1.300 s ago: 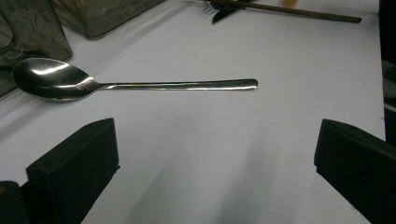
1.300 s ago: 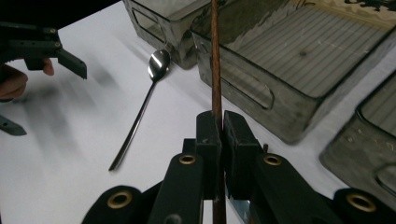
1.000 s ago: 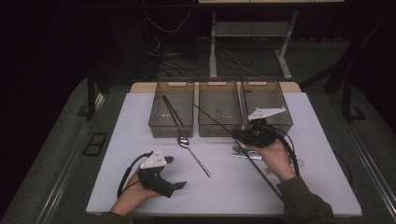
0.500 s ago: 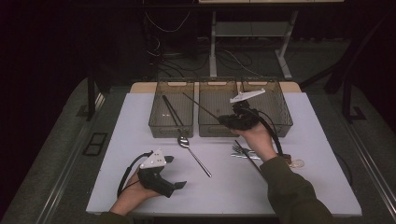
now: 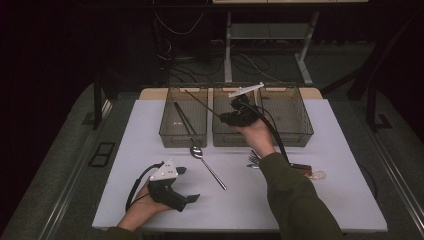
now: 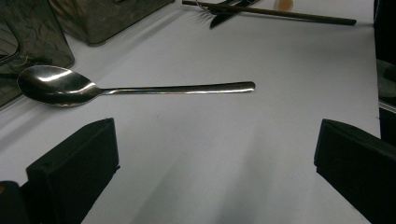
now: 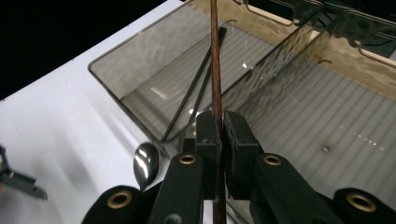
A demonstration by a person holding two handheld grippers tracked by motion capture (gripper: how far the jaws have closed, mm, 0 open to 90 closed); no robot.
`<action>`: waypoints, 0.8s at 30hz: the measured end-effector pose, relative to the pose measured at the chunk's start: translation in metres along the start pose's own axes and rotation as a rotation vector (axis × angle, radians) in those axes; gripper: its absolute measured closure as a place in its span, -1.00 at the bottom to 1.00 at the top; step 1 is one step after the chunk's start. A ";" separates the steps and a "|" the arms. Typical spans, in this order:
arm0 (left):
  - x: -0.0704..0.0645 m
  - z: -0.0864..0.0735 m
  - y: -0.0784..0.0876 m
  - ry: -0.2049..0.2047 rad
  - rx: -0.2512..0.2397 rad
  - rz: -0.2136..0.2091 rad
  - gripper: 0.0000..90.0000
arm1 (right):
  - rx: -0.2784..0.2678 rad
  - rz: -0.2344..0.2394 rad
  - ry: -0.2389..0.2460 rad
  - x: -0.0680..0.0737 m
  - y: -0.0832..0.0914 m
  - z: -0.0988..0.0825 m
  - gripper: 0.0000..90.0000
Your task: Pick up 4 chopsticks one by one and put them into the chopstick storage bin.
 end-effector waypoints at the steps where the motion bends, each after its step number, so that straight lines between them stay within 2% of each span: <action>1: 0.000 0.000 0.000 0.001 -0.001 -0.002 -1.00 | 0.004 -0.002 -0.005 0.001 -0.004 0.001 0.90; 6: -0.001 0.000 0.001 0.000 0.008 -0.011 -1.00 | 0.019 -0.016 -0.011 0.003 -0.025 0.005 0.90; 12: -0.002 0.001 0.000 0.010 -0.006 -0.017 -1.00 | 0.056 -0.041 -0.016 0.007 -0.052 0.006 0.90; 17: -0.003 0.001 0.000 0.011 -0.006 -0.020 -1.00 | 0.085 -0.077 -0.020 0.010 -0.072 0.006 0.90; 24: -0.003 0.001 -0.001 0.014 -0.008 -0.026 -1.00 | 0.109 -0.102 -0.038 0.017 -0.094 0.005 0.90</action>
Point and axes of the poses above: each handheld gripper's, and its own axes: y roughly backward along the jaws, z roughly out of its top, x roughly to its left, the point moved 10 cm from there along -y, roughly forward along the jaws, and after that the axes turned 15 degrees about -x, right-handed, at the moved point
